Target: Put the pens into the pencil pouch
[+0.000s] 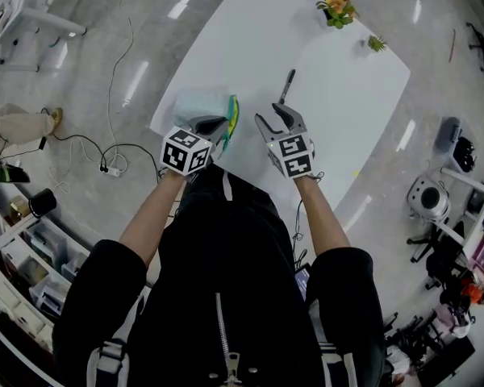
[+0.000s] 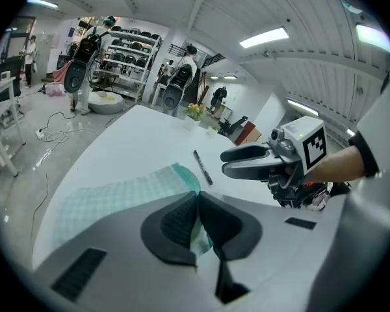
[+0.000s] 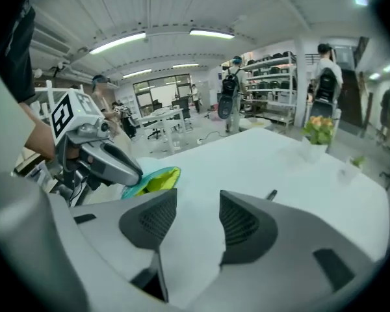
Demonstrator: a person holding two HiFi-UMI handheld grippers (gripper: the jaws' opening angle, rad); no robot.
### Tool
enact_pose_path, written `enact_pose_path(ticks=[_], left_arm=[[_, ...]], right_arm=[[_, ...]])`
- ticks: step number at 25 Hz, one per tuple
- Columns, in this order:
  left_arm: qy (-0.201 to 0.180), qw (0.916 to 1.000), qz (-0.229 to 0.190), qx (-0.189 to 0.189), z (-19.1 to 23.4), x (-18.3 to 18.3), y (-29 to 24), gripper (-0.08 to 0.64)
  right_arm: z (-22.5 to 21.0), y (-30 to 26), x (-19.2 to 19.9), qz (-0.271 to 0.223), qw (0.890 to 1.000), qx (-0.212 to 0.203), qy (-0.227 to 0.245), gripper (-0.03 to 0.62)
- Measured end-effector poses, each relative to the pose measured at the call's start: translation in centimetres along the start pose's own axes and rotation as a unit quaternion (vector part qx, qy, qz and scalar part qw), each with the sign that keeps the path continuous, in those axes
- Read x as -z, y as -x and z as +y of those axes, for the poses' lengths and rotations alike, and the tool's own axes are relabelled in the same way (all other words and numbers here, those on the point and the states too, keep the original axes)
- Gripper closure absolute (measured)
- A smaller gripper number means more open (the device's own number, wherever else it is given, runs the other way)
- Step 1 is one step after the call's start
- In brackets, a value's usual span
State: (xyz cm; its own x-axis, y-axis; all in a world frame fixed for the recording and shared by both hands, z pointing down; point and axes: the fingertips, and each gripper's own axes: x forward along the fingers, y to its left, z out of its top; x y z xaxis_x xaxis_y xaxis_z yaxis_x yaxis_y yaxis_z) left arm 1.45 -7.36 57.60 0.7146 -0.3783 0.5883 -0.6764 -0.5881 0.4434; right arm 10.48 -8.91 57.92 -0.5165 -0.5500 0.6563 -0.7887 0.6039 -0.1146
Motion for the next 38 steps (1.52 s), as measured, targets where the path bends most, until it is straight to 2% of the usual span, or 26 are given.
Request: enact_pose_path(ticks=[6,12,19,24,35,38], left_arm=[[-0.002,0.9999,0.011,0.006,0.1,0.4,-0.4,0.525],[-0.001,0.9998,0.014,0.011,0.0,0.4,-0.6,0.525],[0.003,0.9997,0.019,0.015,0.3,0.6,-0.5,0.525],[0.005,0.9995,0.025,0.018,0.6,1.0,-0.6,0.525],[0.005,0.999,0.035,0.028,0.8,1.3,-0.1,0.525],[0.005,0.9989,0.037,0.029,0.9,1.4,-0.2,0.525]], right_arm=[[-3.3,0.3,1.8,0.004,0.994,0.077,-0.075,0.373],[-5.5,-0.5,3.7,0.024,0.986,0.127,-0.102,0.373],[-6.7,-2.6,6.7,0.073,0.977,0.148,-0.133,0.376],[-7.6,-3.6,8.4,0.091,0.971,0.163,-0.151,0.414],[-7.4,-4.3,9.8,0.125,0.964,0.182,-0.146,0.44],[-7.4,-4.4,10.0,0.131,0.963,0.181,-0.15,0.477]])
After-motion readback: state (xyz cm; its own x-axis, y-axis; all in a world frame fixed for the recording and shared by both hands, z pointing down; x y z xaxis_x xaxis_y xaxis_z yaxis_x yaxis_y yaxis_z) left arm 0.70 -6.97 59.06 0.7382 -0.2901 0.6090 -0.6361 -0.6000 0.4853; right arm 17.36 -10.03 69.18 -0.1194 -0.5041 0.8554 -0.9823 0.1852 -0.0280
